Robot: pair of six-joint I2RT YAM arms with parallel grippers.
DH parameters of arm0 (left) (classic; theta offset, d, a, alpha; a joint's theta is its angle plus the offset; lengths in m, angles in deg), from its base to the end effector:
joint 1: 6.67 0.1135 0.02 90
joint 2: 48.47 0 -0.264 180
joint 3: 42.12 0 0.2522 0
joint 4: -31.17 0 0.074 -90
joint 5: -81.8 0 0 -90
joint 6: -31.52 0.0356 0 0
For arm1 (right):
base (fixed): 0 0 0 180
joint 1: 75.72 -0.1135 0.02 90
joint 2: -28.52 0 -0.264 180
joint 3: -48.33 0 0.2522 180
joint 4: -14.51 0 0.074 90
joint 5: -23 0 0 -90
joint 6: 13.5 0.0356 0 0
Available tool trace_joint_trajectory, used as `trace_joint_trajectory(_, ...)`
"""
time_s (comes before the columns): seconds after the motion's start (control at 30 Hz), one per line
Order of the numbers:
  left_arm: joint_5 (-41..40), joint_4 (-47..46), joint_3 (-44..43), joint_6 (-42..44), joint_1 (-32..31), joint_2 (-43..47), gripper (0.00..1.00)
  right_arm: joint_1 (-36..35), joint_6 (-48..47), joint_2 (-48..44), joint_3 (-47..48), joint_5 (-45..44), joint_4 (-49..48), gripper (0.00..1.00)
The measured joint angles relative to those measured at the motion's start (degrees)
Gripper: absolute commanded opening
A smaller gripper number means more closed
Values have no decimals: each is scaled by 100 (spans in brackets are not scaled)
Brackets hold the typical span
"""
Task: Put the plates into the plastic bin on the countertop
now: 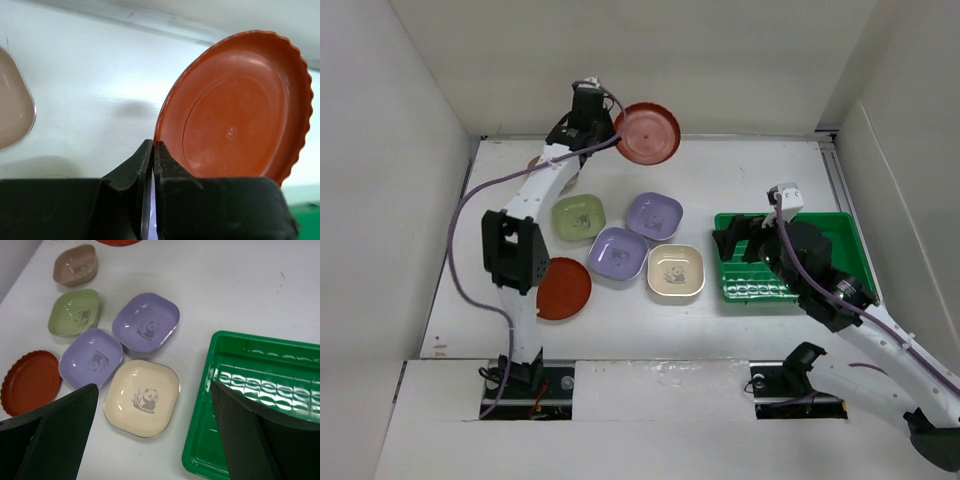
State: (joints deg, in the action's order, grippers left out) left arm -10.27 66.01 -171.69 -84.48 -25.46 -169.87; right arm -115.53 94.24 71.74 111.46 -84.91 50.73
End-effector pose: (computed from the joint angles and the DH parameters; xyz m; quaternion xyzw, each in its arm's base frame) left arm 0.4786 -0.1615 0.3255 -0.0630 0.8487 -0.1858 0.4911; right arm 0.1363 0.0993 0.3499 -0.0597 0.7938 0.1760 0.5792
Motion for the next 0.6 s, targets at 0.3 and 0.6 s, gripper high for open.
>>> trace_joint_trajectory(0.3, -50, -852, 2002, -2, -702, 2514, 0, 210, -151, 990, 503, 457, -750, 100)
trace_joint_trajectory(0.6, 264, -1346, 4535, -299, -1108, 3383, 0, 960, -146, 1980, 883, 1023, -1152, 96)
